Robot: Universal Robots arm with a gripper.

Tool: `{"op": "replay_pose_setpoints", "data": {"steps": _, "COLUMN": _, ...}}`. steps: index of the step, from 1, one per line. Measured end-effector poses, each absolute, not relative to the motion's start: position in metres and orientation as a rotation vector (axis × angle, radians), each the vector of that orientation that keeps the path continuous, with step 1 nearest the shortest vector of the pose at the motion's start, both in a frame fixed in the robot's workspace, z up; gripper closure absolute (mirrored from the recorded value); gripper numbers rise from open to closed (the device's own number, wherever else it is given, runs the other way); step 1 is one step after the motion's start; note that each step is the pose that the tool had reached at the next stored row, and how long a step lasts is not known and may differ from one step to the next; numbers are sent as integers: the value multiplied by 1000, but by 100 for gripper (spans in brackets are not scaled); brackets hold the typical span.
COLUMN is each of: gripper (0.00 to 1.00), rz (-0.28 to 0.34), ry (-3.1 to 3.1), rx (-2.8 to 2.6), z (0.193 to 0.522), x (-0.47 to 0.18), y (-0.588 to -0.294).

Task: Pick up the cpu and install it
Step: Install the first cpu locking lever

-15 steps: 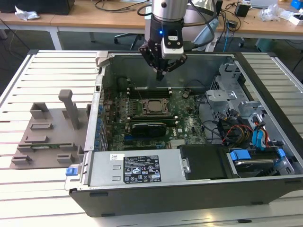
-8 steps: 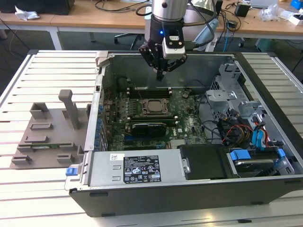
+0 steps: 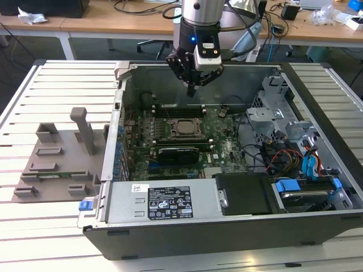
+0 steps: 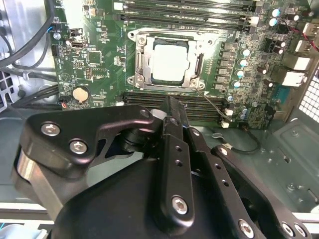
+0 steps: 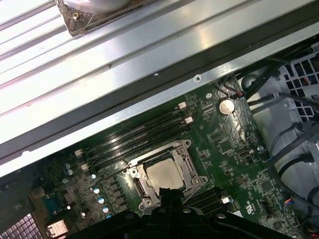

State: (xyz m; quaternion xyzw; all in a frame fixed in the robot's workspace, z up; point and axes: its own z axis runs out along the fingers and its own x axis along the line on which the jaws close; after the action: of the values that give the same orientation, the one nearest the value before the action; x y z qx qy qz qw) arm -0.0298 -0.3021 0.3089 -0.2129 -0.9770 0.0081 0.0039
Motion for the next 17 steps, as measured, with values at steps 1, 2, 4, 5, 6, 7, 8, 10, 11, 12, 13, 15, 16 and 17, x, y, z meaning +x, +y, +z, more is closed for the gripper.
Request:
{"op": "replay_pose_setpoints", "data": {"steps": 1, "gripper": 89, "rz": 25, "ry": -3062, "rx": -667, "z": 309, "x": -31, "y": -302}}
{"op": "replay_pose_setpoints", "data": {"steps": 2, "gripper": 89, "rz": 25, "ry": -3062, "rx": -667, "z": 309, "x": -33, "y": -302}}
{"op": "replay_pose_setpoints", "data": {"steps": 4, "gripper": 89, "rz": 25, "ry": -3062, "rx": -667, "z": 307, "x": -37, "y": -302}}
{"op": "replay_pose_setpoints", "data": {"steps": 5, "gripper": 89, "rz": 25, "ry": -3062, "rx": -667, "z": 306, "x": -40, "y": -301}}
{"op": "replay_pose_setpoints", "data": {"steps": 6, "gripper": 89, "rz": 25, "ry": -3062, "rx": -667, "z": 304, "x": -44, "y": -301}}
{"op": "replay_pose_setpoints", "data": {"steps": 7, "gripper": 89, "rz": 25, "ry": -3062, "rx": -667, "z": 302, "x": -46, "y": -300}}
{"op": "replay_pose_setpoints", "data": {"steps": 8, "gripper": 89, "rz": 25, "ry": -3062, "rx": -667, "z": 301, "x": -49, "y": -300}}
{"op": "replay_pose_setpoints", "data": {"steps": 10, "gripper": 89, "rz": 26, "ry": -3062, "rx": -666, "z": 298, "x": -53, "y": -298}}
{"op": "replay_pose_setpoints", "data": {"steps": 11, "gripper": 89, "rz": 25, "ry": -3062, "rx": -664, "z": 296, "x": -56, "y": -296}}
{"op": "replay_pose_setpoints", "data": {"steps": 12, "gripper": 89, "rz": 25, "ry": -3065, "rx": -652, "z": 293, "x": -59, "y": -294}}
{"op": "replay_pose_setpoints", "data": {"steps": 13, "gripper": 89, "rz": 25, "ry": -3066, "rx": -649, "z": 293, "x": -61, "y": -293}}
{"op": "replay_pose_setpoints", "data": {"steps": 15, "gripper": 89, "rz": 25, "ry": -3068, "rx": -640, "z": 290, "x": -65, "y": -289}}
{"op": "replay_pose_setpoints", "data": {"steps": 16, "gripper": 89, "rz": 25, "ry": -3069, "rx": -636, "z": 289, "x": -69, "y": -287}}
{"op": "replay_pose_setpoints", "data": {"steps": 17, "gripper": 89, "rz": 25, "ry": -3069, "rx": -635, "z": 288, "x": -71, "y": -286}}
